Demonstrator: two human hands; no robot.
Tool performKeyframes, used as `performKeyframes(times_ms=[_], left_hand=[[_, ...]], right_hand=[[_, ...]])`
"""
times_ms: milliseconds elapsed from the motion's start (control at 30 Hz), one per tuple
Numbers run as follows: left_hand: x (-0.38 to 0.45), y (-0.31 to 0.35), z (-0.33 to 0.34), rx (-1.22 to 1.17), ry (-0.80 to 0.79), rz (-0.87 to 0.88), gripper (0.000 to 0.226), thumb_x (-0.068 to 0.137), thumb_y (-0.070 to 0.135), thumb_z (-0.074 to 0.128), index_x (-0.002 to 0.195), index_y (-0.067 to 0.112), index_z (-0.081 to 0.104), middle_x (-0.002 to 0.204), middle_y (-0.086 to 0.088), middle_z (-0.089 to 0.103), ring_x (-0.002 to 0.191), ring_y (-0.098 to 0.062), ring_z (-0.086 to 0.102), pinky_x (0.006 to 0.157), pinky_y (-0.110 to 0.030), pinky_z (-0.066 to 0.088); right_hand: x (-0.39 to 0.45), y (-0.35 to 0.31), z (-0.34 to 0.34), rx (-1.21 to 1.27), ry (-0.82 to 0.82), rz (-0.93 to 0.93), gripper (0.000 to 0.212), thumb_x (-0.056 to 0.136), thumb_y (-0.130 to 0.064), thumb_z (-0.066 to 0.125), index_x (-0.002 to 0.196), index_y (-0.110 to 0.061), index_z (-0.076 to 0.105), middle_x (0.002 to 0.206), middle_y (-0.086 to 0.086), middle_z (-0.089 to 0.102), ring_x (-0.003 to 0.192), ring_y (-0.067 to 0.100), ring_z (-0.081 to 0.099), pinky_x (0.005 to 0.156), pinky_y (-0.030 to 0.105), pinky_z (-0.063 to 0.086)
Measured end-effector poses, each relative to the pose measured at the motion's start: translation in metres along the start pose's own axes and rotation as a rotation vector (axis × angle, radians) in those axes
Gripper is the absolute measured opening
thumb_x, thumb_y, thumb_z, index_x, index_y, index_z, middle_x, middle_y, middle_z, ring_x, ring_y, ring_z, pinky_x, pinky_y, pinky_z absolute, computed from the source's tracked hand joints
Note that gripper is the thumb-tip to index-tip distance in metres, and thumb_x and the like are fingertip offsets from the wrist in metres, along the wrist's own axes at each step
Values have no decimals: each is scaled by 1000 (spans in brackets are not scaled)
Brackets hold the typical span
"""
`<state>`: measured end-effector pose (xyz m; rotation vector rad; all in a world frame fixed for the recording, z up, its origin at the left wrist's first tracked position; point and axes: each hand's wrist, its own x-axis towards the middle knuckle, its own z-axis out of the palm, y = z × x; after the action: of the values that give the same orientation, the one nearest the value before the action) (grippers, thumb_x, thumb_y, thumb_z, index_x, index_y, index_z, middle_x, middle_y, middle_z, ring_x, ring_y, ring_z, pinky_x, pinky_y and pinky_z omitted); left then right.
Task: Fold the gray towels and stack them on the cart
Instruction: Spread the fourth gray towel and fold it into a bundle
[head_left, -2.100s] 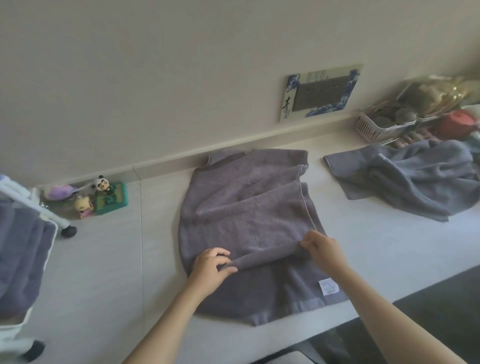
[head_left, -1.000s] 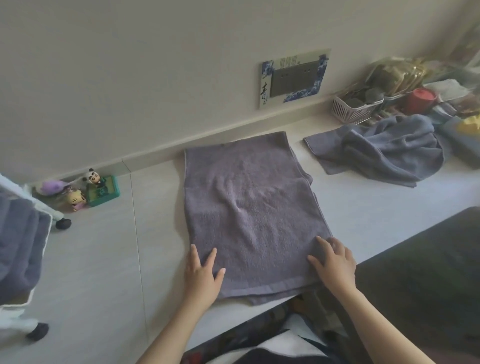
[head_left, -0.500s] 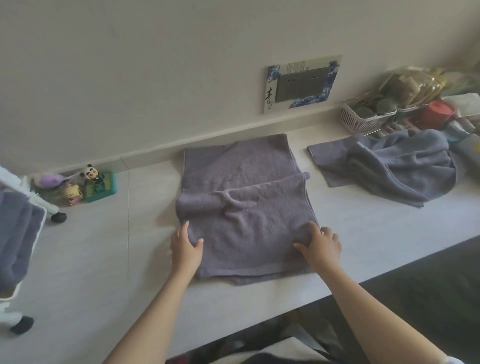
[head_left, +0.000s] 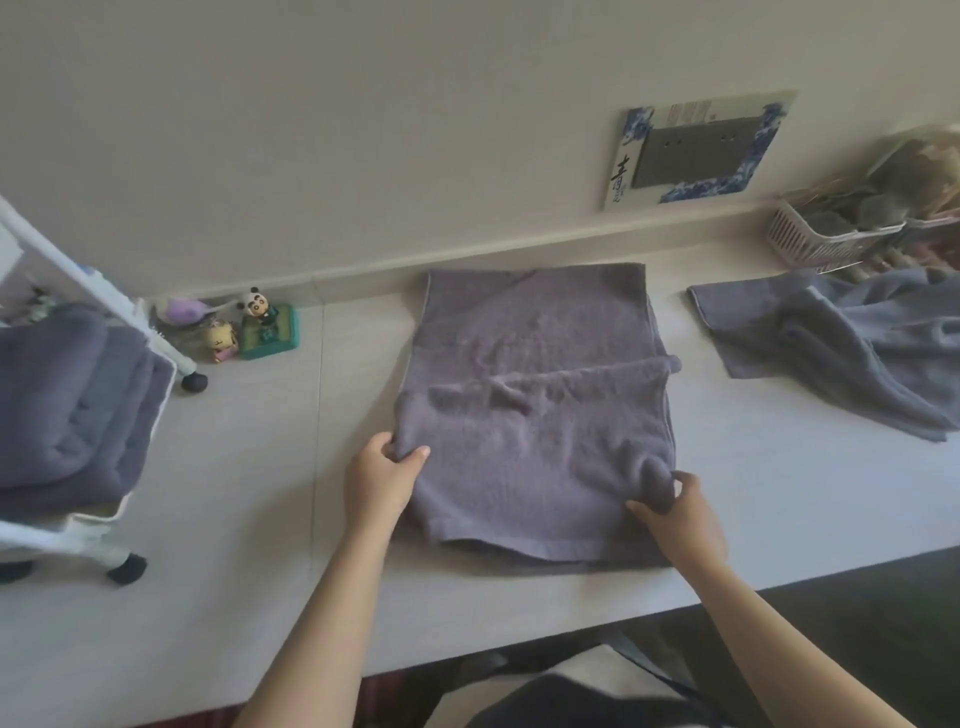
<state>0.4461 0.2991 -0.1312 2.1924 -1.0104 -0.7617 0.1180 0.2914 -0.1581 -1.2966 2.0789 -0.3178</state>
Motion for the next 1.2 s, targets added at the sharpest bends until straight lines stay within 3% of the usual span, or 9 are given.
performKeyframes(times_ms=[167, 267, 400, 467, 567, 633, 800, 1033, 1200], left_hand=[[-11, -30, -2, 198, -248, -165, 44, 74, 54, 68, 84, 12, 62, 86, -4, 67, 86, -28, 63, 69, -32, 46], [-24, -32, -6, 57, -169, -89, 42, 77, 40, 72, 64, 12, 43, 62, 2, 50, 62, -21, 48, 55, -32, 32], [-41, -27, -11, -19, -10, 40, 50, 80, 37, 69, 63, 14, 29, 56, -2, 34, 53, -18, 32, 50, -33, 24], [-43, -32, -9, 45, 5, 23, 49, 80, 41, 67, 63, 11, 33, 56, -2, 39, 53, -20, 37, 51, -33, 28], [-44, -47, -1, 54, -197, -80, 38, 84, 46, 62, 82, 8, 59, 76, -1, 63, 72, -20, 58, 62, -31, 41], [-44, -58, 3, 99, -231, -108, 41, 88, 44, 58, 87, 4, 63, 81, -7, 66, 77, -24, 58, 67, -31, 42], [-43, -65, 2, 174, -120, -61, 47, 91, 39, 55, 75, -5, 57, 71, -15, 60, 70, -32, 54, 61, -33, 36], [-45, -62, 3, 216, -54, 44, 46, 90, 26, 60, 55, 8, 35, 60, -4, 39, 65, -27, 42, 61, -31, 28], [-43, -61, 3, 246, -36, 38, 48, 93, 26, 56, 54, 10, 31, 57, -5, 39, 65, -34, 44, 60, -33, 26]], right_hand=[[-5, -7, -1, -113, 145, -2, 70, 73, -36, 76, 128, -8, 43, 120, 16, 58, 107, 37, 55, 85, 43, 49], [-10, -11, -4, 79, 196, 3, 56, 82, -23, 69, 129, -8, 42, 115, 16, 61, 105, 37, 57, 81, 40, 47], [-14, -7, -4, 204, 110, 115, 41, 89, -22, 61, 120, 2, 50, 102, 19, 63, 95, 38, 60, 74, 33, 42], [-16, -1, -4, 173, 66, 140, 32, 89, -25, 60, 102, 4, 57, 88, 19, 64, 81, 35, 61, 68, 34, 44], [-19, 3, -7, 159, 46, 102, 24, 91, -24, 55, 87, 0, 52, 79, 16, 59, 75, 32, 54, 62, 33, 37], [-22, 4, -8, 148, 51, 55, 20, 92, -18, 51, 82, 0, 49, 74, 15, 53, 70, 29, 48, 57, 33, 32], [-32, 18, -9, 206, 130, -11, 26, 91, -9, 48, 68, -8, 35, 65, 10, 40, 61, 22, 35, 54, 31, 29], [-40, 22, -10, 225, 141, -50, 28, 89, -5, 49, 66, -9, 32, 62, 8, 37, 57, 20, 31, 52, 31, 27], [-42, 19, -9, 318, 191, -28, 28, 84, -20, 47, 64, -12, 30, 62, 5, 33, 58, 19, 29, 52, 33, 25]])
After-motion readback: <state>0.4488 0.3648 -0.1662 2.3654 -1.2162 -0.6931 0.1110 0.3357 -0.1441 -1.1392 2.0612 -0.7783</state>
